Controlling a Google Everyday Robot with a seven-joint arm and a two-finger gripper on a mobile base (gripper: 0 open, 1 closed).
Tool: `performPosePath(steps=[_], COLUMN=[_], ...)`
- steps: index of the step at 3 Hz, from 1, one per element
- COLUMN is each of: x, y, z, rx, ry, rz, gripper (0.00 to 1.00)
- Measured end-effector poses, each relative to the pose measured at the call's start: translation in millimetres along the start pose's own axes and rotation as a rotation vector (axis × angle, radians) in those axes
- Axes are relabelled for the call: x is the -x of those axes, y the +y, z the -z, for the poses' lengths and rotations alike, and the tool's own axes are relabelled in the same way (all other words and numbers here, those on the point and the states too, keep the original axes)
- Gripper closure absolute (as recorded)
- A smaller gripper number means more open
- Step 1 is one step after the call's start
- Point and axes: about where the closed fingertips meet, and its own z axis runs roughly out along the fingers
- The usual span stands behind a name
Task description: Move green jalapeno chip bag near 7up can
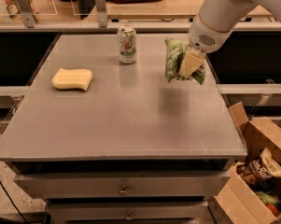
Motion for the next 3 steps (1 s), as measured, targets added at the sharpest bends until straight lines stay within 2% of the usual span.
performPosePath(steps=[1,2,3], x=[20,39,57], y=[-17,-26,-29], z=[-12,-32,-50], rx=[-0.024,-0.026,-0.022], ry=[-0.012,-0.041,-0.065], rz=[-0.023,-0.04,-0.061], gripper=[1.0,0.94,0.75])
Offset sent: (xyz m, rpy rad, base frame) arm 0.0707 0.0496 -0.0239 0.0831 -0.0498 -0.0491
